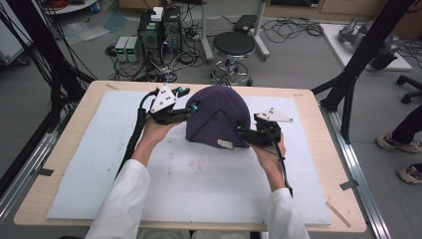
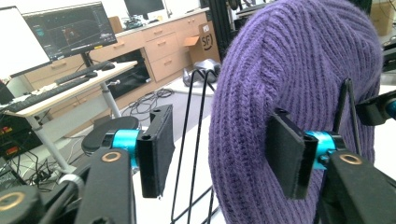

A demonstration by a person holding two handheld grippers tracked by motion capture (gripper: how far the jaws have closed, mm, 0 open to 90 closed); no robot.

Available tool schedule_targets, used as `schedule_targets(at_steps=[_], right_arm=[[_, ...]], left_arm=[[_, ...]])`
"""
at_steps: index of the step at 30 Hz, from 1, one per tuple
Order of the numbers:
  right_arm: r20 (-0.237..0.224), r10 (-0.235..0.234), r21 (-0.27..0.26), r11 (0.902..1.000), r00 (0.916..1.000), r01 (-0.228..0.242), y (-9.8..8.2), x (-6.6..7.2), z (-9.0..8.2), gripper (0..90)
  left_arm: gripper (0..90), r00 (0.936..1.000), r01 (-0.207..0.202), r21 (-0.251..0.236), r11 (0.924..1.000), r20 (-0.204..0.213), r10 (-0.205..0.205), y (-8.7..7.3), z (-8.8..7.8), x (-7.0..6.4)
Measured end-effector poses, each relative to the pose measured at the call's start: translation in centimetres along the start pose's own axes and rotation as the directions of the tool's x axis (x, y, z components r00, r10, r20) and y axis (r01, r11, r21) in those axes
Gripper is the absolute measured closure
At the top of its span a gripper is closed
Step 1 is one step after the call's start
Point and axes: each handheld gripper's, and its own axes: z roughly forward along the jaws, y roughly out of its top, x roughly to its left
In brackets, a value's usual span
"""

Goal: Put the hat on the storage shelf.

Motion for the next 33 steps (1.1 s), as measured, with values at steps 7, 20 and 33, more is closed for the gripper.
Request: schedule_targets(at_steps=[7,20,33], right_arm=[[0.021,0.009,-0.046,0.9989,0.9997,-0.009,0.3,0.0,-0.5,17.6],[0.040,0.067,-0.196,0.9789,0.9970,-0.058,0.9,-1.1,-3.5,12.4],[0.102,0.066,-0.212,0.9762,0.9926,-0.043,-0.4,-2.8,-6.5,12.3]], left_arm=[[33.6,0.9997,-0.003,-0.013,0.9999,-0.022,0.002,0.5,-0.5,-0.1],[29.5,0.9977,-0.003,-0.068,0.9977,-0.068,-0.002,1.6,-3.2,0.1],[29.4,0.9906,0.010,-0.086,0.9963,-0.135,-0.022,1.1,-8.8,2.4]])
